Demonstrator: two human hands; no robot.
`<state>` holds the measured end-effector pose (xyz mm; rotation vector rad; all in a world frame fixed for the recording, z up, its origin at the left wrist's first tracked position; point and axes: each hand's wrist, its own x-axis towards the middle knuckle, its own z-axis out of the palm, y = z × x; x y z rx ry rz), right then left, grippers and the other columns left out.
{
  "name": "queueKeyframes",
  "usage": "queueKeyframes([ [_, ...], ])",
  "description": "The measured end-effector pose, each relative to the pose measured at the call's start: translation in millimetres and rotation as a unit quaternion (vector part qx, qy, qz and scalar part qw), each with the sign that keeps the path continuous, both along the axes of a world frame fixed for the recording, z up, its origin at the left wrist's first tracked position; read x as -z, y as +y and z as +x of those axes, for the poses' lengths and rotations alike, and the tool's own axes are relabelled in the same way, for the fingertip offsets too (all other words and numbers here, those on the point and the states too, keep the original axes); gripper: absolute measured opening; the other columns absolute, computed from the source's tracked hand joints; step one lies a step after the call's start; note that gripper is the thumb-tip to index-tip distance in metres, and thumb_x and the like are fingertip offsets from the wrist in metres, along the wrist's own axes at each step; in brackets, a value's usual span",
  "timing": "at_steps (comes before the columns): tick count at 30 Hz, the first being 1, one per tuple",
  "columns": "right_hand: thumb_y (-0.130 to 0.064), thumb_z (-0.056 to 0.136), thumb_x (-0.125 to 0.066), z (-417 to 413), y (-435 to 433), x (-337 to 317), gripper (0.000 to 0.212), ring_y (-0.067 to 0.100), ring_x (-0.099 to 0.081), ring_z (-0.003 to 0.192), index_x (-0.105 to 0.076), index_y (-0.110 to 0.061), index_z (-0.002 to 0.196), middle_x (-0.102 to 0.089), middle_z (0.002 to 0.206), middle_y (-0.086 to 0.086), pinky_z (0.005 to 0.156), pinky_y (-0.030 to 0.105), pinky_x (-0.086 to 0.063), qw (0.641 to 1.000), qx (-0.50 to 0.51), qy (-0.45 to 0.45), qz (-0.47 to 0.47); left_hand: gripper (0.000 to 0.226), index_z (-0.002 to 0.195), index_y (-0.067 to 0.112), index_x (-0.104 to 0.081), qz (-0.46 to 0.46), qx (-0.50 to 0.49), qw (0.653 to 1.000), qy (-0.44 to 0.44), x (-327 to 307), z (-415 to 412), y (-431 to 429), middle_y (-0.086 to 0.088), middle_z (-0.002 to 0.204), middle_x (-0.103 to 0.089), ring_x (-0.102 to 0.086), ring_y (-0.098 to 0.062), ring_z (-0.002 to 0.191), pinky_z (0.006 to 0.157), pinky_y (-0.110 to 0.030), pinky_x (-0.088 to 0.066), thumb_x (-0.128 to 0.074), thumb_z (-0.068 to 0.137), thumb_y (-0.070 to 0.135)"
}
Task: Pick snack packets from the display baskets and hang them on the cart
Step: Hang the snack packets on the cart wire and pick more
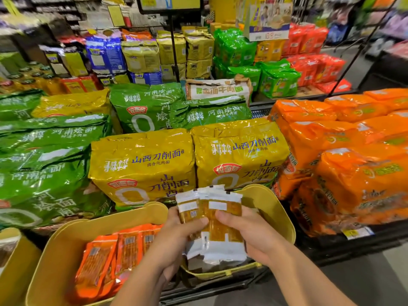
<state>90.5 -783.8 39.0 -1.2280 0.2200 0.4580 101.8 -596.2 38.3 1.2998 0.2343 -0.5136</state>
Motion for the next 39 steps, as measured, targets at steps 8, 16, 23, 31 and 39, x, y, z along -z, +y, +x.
queueKeyframes([
  [8, -0.008, 0.086, -0.074, 2, -1, -2, 0.049, 0.035, -0.069, 0.111, -0.061, -0.017, 0.132, -0.072, 0.121, 0.014, 0.098, 0.06, -0.052, 0.998, 0.048, 0.028, 0.027, 0.035, 0.12, 0.014, -0.054, 0.016, -0.048, 0.999, -0.009, 5, 10, 19, -0.011, 0.098, -0.077, -0.074, -0.029, 0.085, 0.073, -0.048, -0.058, -0.061, 0.09, -0.003],
  [16, -0.009, 0.084, -0.076, 7, -4, -3, 0.056, 0.042, -0.065, 0.116, -0.056, -0.015, 0.136, -0.068, 0.127, 0.019, 0.101, 0.065, -0.048, 0.998, 0.028, 0.007, 0.052, 0.07, 0.123, 0.023, -0.053, 0.029, -0.047, 0.997, -0.059, -6, 9, 28, -0.001, 0.104, -0.078, -0.076, -0.021, 0.091, 0.063, -0.033, -0.059, -0.085, 0.063, 0.005],
  [23, -0.005, 0.091, -0.068, 13, -8, -13, 0.044, 0.032, -0.069, 0.113, -0.059, -0.013, 0.133, -0.071, 0.123, 0.012, 0.094, 0.047, -0.056, 0.999, -0.048, -0.003, -0.019, 0.072, 0.124, 0.024, -0.053, 0.038, -0.087, 0.994, -0.05, -8, 3, 13, 0.0, 0.108, -0.077, -0.076, -0.023, 0.096, 0.07, -0.04, -0.061, -0.088, 0.061, 0.022],
  [31, -0.004, 0.091, -0.066, 19, -12, -12, 0.045, 0.035, -0.068, 0.114, -0.058, -0.015, 0.134, -0.07, 0.125, 0.014, 0.095, 0.054, -0.055, 0.998, -0.056, 0.009, -0.006, 0.065, 0.123, 0.024, -0.055, 0.031, -0.088, 0.994, -0.057, -7, 7, 11, 0.002, 0.104, -0.078, -0.076, -0.016, 0.09, 0.06, -0.025, -0.058, -0.086, 0.067, 0.014],
  [39, -0.005, 0.083, -0.074, 26, -42, -9, 0.041, 0.033, -0.073, 0.102, -0.066, -0.016, 0.122, -0.076, 0.11, 0.011, 0.096, 0.058, -0.054, 0.995, -0.002, 0.046, -0.09, 0.051, 0.122, 0.009, -0.064, 0.021, -0.188, 0.978, -0.087, -4, 12, 30, -0.01, 0.105, -0.078, -0.076, -0.028, 0.095, 0.067, -0.032, -0.061, -0.078, 0.073, 0.017],
])
